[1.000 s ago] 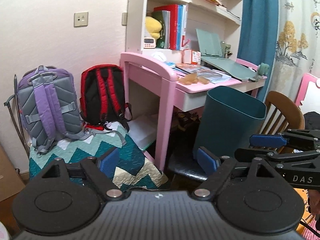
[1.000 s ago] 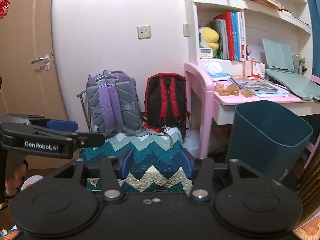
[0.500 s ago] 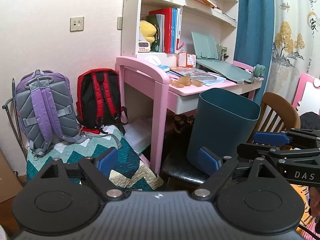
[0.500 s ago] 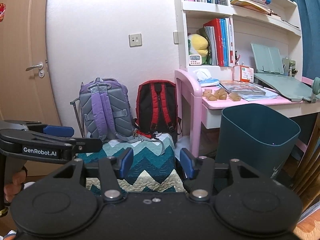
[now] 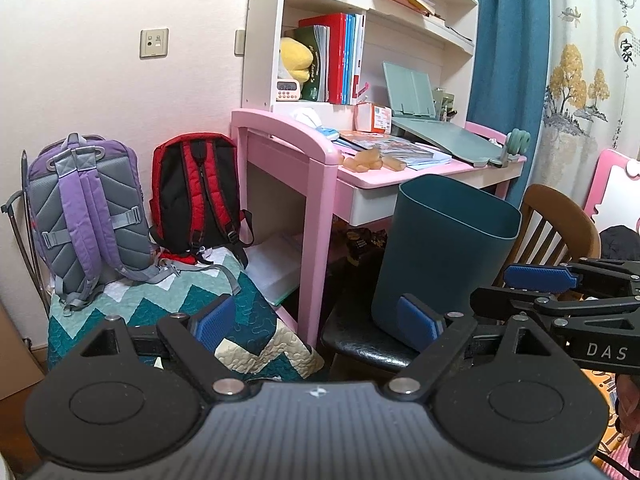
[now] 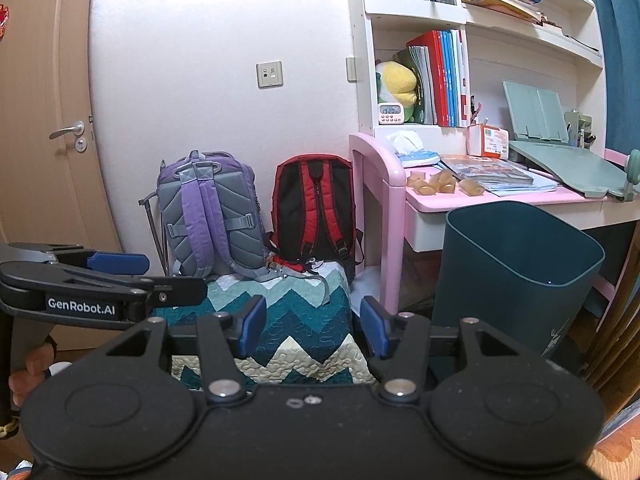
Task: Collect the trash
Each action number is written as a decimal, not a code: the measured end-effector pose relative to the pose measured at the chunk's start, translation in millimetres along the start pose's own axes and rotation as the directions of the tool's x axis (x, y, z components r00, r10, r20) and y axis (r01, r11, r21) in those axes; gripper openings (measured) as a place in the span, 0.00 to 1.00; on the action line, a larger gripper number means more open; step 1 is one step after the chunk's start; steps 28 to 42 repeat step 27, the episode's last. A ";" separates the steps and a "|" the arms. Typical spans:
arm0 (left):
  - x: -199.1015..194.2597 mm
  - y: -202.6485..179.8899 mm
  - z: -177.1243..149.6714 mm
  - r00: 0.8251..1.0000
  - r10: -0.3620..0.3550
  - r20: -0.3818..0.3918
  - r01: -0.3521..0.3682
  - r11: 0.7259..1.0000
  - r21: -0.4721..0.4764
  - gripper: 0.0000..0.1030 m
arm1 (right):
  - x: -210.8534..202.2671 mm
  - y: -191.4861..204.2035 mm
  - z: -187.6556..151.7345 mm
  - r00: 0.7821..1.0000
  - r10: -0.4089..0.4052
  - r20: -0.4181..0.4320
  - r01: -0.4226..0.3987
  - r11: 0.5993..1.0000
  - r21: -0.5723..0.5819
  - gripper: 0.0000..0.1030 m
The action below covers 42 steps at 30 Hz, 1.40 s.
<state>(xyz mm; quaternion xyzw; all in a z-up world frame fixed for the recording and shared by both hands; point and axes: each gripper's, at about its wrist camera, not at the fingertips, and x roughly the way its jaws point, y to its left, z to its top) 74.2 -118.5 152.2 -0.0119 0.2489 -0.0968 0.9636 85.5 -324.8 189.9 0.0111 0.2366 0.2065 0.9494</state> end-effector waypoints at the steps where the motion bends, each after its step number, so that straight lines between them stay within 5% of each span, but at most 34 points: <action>1: 0.6 0.6 0.1 1.000 0.000 0.001 0.000 1.000 0.002 0.86 | 0.8 -0.6 0.1 1.000 -0.001 -0.001 0.001 1.000 0.003 0.51; 42: 14.7 20.0 -6.7 0.999 0.046 0.002 -0.046 0.999 -0.018 0.86 | 29.2 0.5 -4.3 0.999 0.019 -0.051 -0.018 1.000 0.021 0.51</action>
